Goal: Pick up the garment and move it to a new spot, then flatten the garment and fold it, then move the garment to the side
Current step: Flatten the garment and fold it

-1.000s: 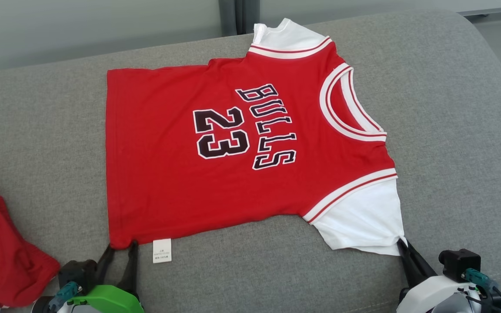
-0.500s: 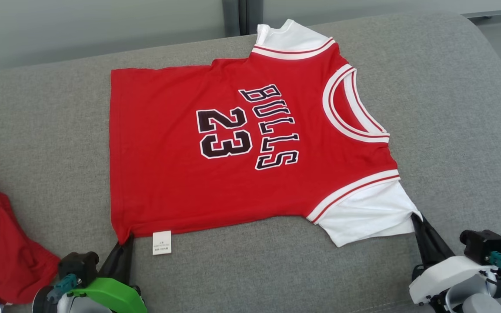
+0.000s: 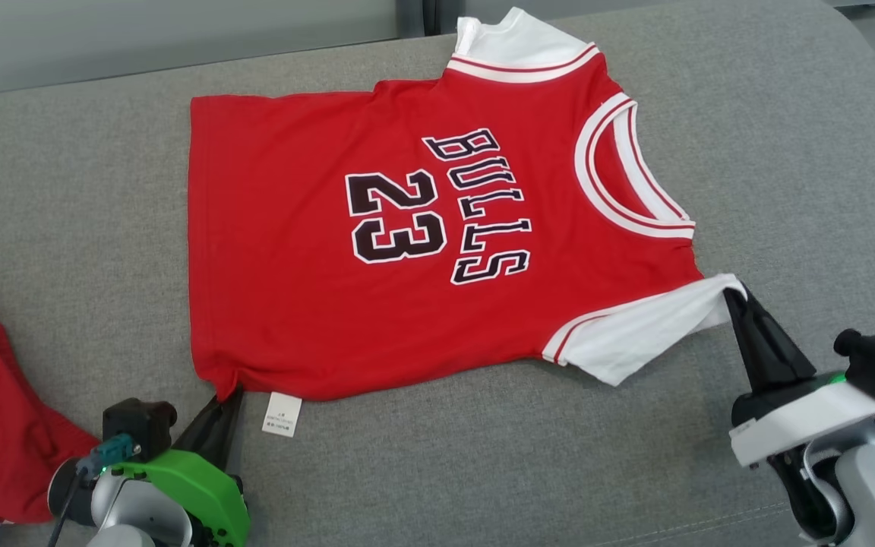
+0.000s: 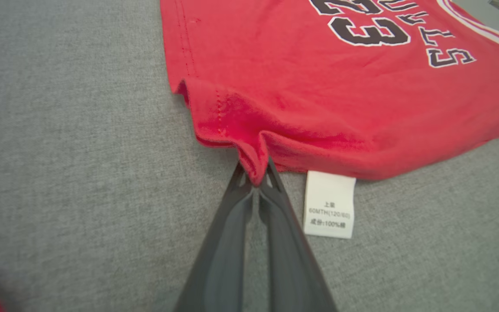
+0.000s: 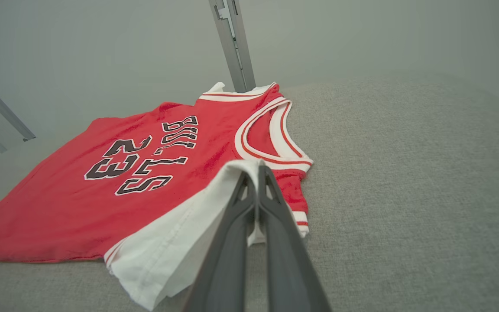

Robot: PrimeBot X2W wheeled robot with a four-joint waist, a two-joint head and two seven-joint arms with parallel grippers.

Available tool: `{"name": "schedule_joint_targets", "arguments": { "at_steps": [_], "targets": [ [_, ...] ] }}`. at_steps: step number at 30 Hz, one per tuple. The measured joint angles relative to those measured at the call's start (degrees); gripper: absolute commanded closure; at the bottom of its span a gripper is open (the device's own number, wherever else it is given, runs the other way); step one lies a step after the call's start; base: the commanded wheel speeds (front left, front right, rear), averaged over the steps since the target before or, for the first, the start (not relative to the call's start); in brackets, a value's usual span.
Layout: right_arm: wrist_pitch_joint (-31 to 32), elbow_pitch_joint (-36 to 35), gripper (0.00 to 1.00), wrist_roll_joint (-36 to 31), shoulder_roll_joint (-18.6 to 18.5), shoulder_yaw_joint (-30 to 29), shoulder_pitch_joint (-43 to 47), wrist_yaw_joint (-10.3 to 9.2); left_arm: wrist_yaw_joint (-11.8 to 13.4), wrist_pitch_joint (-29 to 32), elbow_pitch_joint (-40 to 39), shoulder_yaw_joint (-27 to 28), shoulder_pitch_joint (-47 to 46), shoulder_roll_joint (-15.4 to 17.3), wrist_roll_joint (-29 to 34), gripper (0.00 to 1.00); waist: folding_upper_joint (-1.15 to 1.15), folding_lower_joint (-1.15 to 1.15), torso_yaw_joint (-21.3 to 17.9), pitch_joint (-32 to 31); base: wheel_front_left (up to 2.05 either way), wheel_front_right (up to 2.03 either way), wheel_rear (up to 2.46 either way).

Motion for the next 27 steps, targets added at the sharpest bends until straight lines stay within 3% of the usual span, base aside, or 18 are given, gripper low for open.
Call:
{"name": "schedule_joint_targets", "arguments": {
  "at_steps": [7, 11, 19, 27],
  "targets": [
    [2.6, -3.8, 1.00, 2.1, -4.6, 0.5, -3.8, -0.01, 0.0, 6.9, -5.1, -3.0, -4.3, 2.9, -2.2, 1.00, 0.00, 0.00, 0.7, 2.6, 0.00, 0.00, 0.00],
    [5.4, -4.8, 1.00, 3.8, -8.1, 0.1, -7.2, -0.01, 0.0, 13.5, -9.4, -3.7, -7.9, 4.0, -9.5, 1.00, 0.00, 0.00, 1.6, 5.2, 0.00, 0.00, 0.00],
    [8.4, -4.5, 1.00, 7.1, -9.4, 1.2, -14.1, -0.01, 0.0, 20.8, -11.4, 0.4, -11.7, 8.7, -13.2, 1.00, 0.00, 0.01, 2.7, 9.2, 0.00, 0.00, 0.00],
    [10.0, -1.9, 1.00, 8.4, -10.4, 1.5, -15.7, 0.00, 0.0, 24.0, -13.0, 1.9, -14.6, 9.2, -15.9, 1.00, 0.00, 0.00, 3.6, 11.4, 0.00, 0.00, 0.00]
  ]
}}
